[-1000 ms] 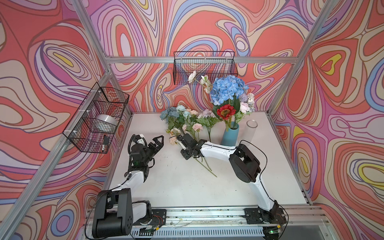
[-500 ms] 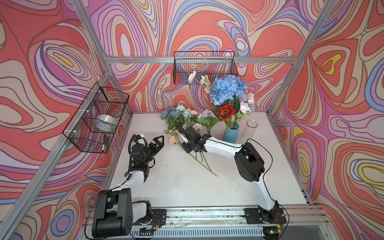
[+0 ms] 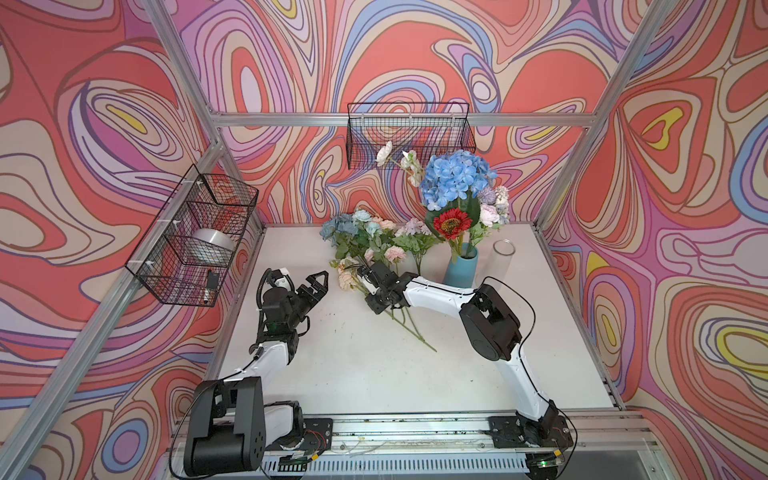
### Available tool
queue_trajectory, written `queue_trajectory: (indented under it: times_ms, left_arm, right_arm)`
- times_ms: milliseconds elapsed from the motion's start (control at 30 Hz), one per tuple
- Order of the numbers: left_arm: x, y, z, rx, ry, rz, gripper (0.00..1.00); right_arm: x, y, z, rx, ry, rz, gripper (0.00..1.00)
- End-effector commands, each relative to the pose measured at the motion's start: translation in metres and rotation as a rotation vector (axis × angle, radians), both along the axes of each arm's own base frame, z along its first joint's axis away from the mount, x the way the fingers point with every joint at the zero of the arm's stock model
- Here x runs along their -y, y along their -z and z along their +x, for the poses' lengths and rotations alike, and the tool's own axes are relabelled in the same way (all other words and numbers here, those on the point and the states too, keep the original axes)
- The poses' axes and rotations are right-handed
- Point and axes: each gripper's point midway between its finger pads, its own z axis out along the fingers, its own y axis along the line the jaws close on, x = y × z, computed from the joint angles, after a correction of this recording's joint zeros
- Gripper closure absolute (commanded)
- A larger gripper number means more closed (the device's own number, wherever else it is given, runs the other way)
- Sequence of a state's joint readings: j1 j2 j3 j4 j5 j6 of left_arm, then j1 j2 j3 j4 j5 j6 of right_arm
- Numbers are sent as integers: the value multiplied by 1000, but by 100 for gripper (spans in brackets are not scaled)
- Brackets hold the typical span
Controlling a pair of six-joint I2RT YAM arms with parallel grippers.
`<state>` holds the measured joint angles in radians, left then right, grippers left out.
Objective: Arrange the flowers into the vase
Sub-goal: 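Lift the peach rose with the right gripper and carry it above the vase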
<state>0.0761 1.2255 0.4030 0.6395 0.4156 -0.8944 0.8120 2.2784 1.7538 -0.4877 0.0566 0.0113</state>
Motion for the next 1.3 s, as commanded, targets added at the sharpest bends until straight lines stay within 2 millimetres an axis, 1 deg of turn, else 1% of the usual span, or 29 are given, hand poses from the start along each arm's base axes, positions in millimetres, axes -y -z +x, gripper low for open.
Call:
queue_trajectory:
  times_ms: [0, 100, 200, 233, 367, 400, 467, 567, 667, 733, 867, 1033, 1100, 1167, 1200, 1233, 1267]
  left_arm:
    - [2, -7, -1, 21, 3, 2, 0]
    - [3, -10, -2, 26, 2, 4, 0]
    - [3, -13, -3, 30, 1, 8, 0]
    - [3, -13, -4, 30, 0, 8, 0]
    - [3, -16, -5, 35, -2, 12, 0]
    - [3, -16, -6, 35, -1, 10, 0]
    - [4, -18, -6, 39, -1, 13, 0]
    - [4, -19, -7, 40, -1, 13, 0]
    - [5, -21, -7, 45, 1, 14, 0]
    - [5, -23, -7, 52, 1, 15, 0]
    - [7, -27, -8, 61, 3, 16, 0]
    - [11, -33, -6, 82, 10, 15, 0]
    - [16, -37, -4, 96, 20, 19, 0]
    - [22, -43, -2, 115, 37, 26, 0]
    - [27, -46, -1, 127, 52, 32, 0]
    - [34, -50, 0, 139, 69, 39, 0]
    - [40, -53, 2, 150, 85, 43, 0]
  right_arm:
    - [4, 15, -4, -24, 7, -22, 83]
    - [0, 11, -5, -29, -2, -3, 83]
    - [-1, 13, -5, -36, -5, -2, 75]
    - [0, 16, -5, -39, -2, -8, 73]
    - [7, 29, -6, -43, 15, -37, 74]
    - [7, 29, -6, -44, 17, -39, 76]
    - [6, 27, -6, -41, 18, -30, 85]
    - [0, 14, -4, -26, 16, 7, 99]
    - [-11, -17, -3, 5, -2, 94, 100]
    - [-17, -49, -3, 39, -18, 166, 100]
    - [-22, -105, -6, 126, -47, 282, 100]
    - [-17, -180, -14, 265, -85, 415, 100]
    - [-13, -207, -18, 314, -99, 458, 100]
    - [-10, -233, -23, 367, -119, 499, 100]
    - [-8, -248, -25, 401, -128, 522, 100]
    - [-2, -267, -28, 441, -132, 548, 100]
    - [1, -278, -29, 468, -136, 564, 100]
